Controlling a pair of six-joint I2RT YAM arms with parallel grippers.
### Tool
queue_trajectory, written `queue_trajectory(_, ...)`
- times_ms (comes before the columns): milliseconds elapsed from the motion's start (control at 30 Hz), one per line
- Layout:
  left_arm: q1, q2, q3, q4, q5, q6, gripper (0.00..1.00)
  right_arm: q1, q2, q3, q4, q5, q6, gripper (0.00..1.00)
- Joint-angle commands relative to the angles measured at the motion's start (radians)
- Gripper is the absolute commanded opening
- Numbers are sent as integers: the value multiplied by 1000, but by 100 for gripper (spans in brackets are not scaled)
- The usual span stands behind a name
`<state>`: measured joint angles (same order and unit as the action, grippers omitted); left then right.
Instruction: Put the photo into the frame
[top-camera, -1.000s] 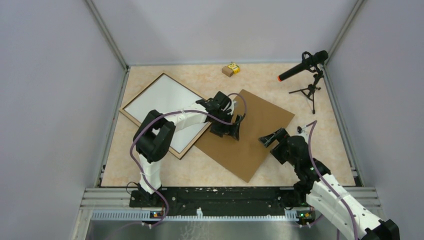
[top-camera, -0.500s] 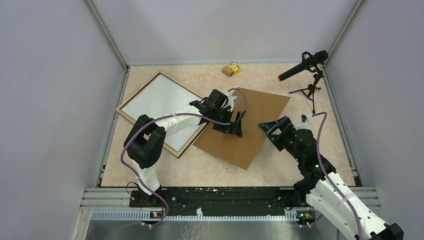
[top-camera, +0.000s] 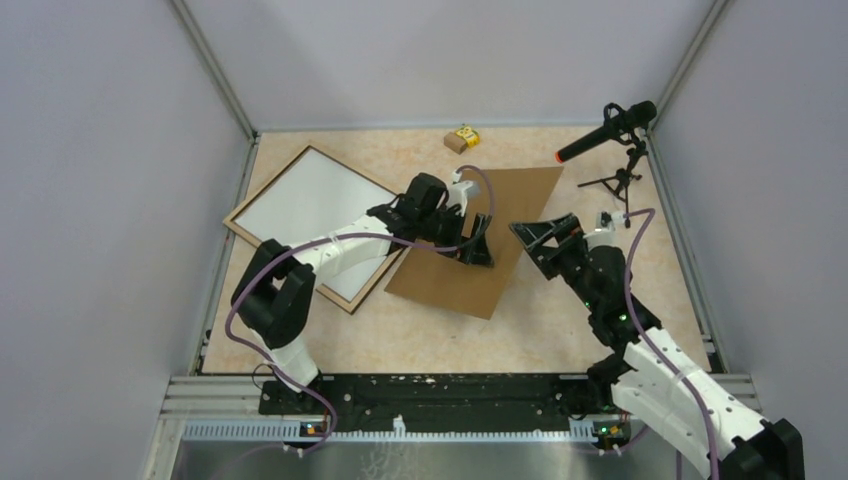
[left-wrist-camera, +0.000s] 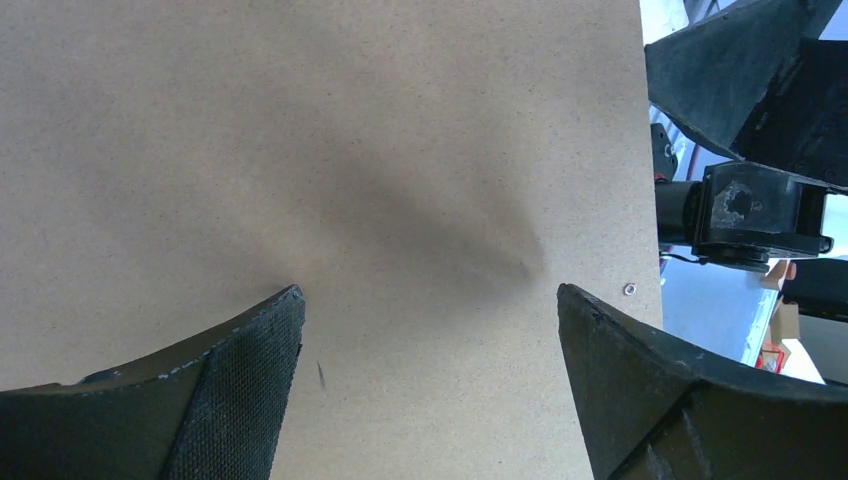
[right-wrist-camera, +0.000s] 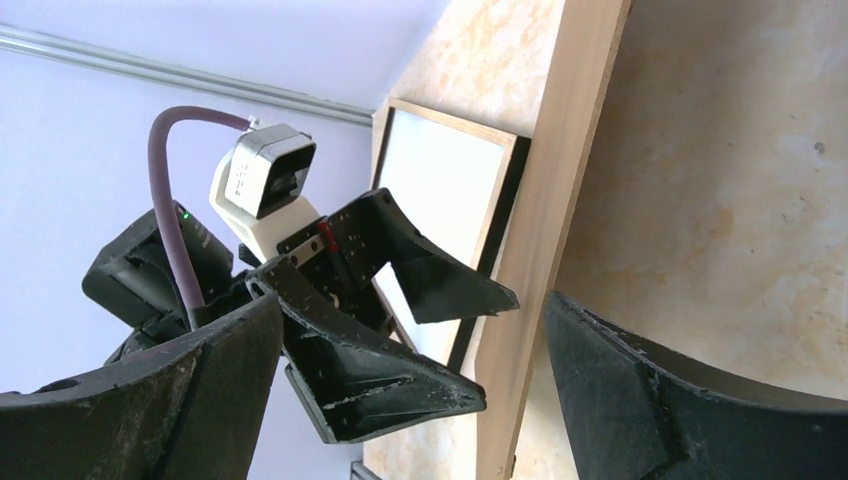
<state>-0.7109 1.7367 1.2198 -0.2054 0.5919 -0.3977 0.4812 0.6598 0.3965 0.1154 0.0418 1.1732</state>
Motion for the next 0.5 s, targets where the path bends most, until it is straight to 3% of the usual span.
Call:
queue_trajectory(0, -26, -13, -44, 4, 116, -37, 98, 19, 17, 96, 260, -120, 66, 96)
queue_trajectory(300, -18, -16, -64, 38, 153, -61, 98, 20, 81, 73, 502, -81, 145, 83)
queue_trajectory(467, -14, -28, -82, 78, 178, -84, 98, 23, 163, 118, 556, -102, 170, 80)
